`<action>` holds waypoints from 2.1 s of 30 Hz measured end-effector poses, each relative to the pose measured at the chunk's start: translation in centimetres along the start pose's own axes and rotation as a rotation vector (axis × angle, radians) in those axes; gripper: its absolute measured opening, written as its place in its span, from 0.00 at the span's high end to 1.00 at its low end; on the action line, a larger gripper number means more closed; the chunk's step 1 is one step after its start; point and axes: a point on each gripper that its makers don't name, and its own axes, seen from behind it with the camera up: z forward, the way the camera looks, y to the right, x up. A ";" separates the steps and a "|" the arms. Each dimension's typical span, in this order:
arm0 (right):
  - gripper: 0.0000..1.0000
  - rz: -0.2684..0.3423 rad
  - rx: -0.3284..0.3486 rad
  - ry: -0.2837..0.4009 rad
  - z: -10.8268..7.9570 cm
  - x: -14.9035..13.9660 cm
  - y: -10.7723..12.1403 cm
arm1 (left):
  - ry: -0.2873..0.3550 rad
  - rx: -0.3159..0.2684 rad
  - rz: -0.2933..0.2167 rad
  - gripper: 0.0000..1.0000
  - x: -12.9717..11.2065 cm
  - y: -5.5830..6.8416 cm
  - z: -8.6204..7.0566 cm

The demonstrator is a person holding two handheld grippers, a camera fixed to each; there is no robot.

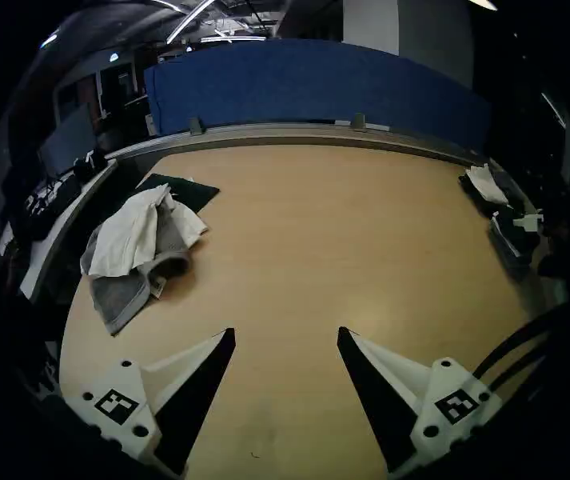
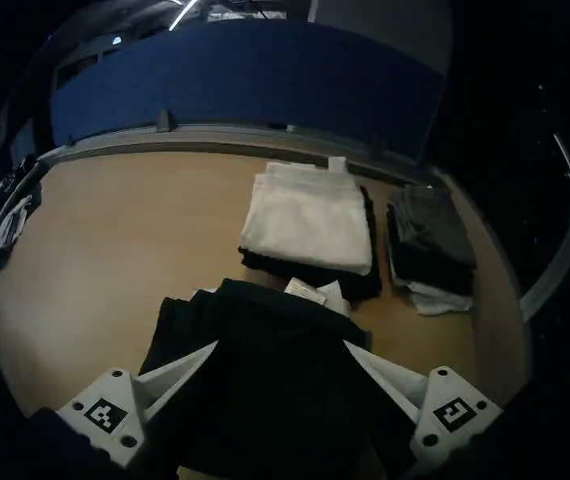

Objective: Fold towel

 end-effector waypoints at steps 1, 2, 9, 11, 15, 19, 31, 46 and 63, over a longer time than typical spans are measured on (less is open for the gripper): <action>0.00 0.000 0.001 0.000 0.0 0.0 0.0 | 0.000 -0.001 0.000 0.05 0.0 0.1 0.0; 0.00 0.000 0.001 -0.001 0.0 -0.1 0.0 | 0.001 -0.002 0.001 0.05 0.0 0.1 0.0; 0.00 -0.001 0.002 0.020 -0.6 0.7 -0.1 | 0.002 -0.004 0.002 0.05 0.1 0.2 -0.1; 0.00 0.005 0.004 0.045 -1.3 1.4 -0.3 | 0.005 -0.004 0.003 0.05 0.2 0.2 -0.2; 0.00 0.015 0.001 0.090 -2.9 2.6 -0.3 | 0.010 -0.003 0.002 0.05 0.5 0.2 -0.3; 0.00 0.019 -0.004 0.110 -4.4 2.5 -0.3 | 0.014 -0.008 0.002 0.05 0.7 0.4 -0.4; 0.00 0.041 -0.017 0.129 -7.4 -1.8 -1.4 | 0.015 -0.020 0.011 0.05 0.9 1.2 -0.4; 0.00 0.021 -0.031 0.089 -5.7 -5.7 -1.5 | 0.016 -0.020 0.016 0.05 0.9 1.2 -0.5; 0.00 0.096 -0.023 0.209 -11.6 -3.1 -1.6 | 0.036 -0.017 0.005 0.05 1.7 1.0 -0.7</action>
